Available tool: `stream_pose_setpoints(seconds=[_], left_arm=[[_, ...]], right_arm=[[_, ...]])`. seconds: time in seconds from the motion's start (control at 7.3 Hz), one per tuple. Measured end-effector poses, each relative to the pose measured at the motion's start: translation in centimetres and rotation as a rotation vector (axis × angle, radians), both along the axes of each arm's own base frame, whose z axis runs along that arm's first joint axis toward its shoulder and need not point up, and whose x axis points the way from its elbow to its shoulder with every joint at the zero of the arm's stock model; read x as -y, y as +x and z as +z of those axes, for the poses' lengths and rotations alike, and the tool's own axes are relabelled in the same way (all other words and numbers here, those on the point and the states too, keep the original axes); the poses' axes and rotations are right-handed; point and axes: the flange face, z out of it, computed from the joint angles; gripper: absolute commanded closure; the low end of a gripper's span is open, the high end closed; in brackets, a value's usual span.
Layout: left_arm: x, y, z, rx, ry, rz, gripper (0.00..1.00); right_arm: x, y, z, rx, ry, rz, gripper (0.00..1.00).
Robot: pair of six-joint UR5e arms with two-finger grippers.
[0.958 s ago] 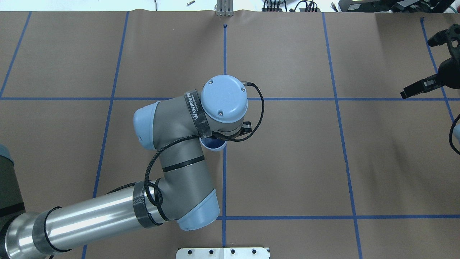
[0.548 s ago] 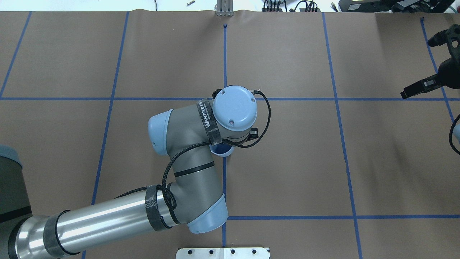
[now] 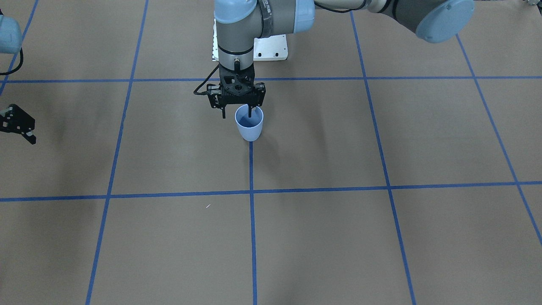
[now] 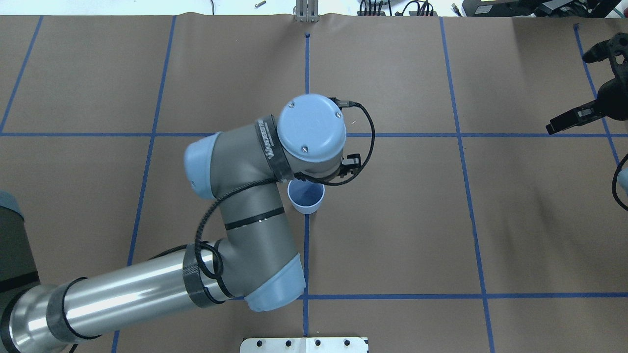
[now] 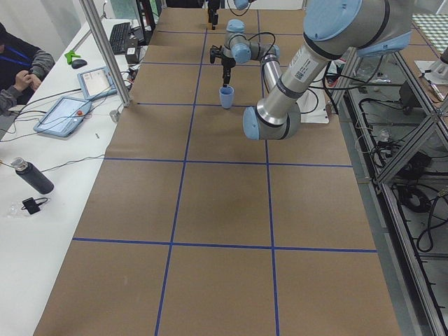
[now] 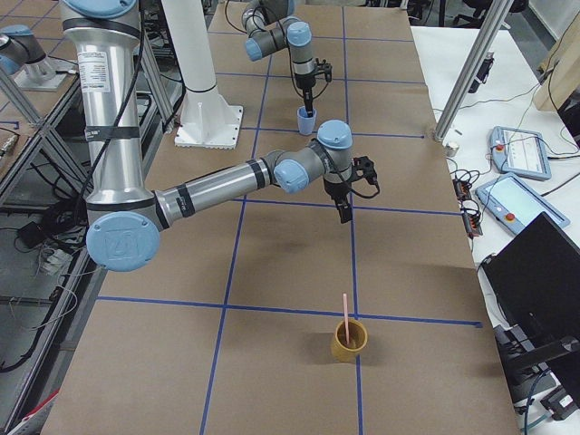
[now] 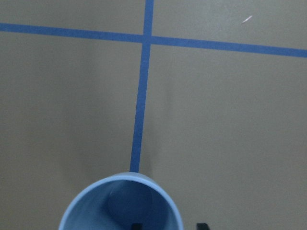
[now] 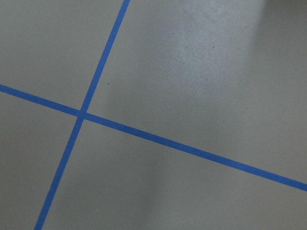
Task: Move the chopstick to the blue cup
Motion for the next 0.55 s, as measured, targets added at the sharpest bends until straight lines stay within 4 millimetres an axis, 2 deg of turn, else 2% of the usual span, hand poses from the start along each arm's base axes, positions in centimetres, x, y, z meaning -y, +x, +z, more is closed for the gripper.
stream_pose_setpoints(seconds=[0.14, 0.27, 0.41, 0.55], left_arm=[[2.2, -4.1, 0.1, -0.017, 0.02, 0.005, 0.02], [5.2, -9.5, 2.4, -0.008, 0.063, 0.028, 0.02], [8.7, -15.9, 6.1, 0.024, 0.118, 0.069, 0.02], [12.8, -23.0, 10.6, 0.067, 0.171, 0.124, 0.02]], right_arm=[[0.1, 0.3, 0.0, 0.0, 0.002, 0.003, 0.0], [0.2, 1.4, 0.1, 0.0, 0.01, 0.011, 0.0], [0.3, 3.3, 0.6, -0.008, 0.021, 0.02, 0.0], [0.1, 5.7, 1.6, -0.023, 0.038, 0.017, 0.0]])
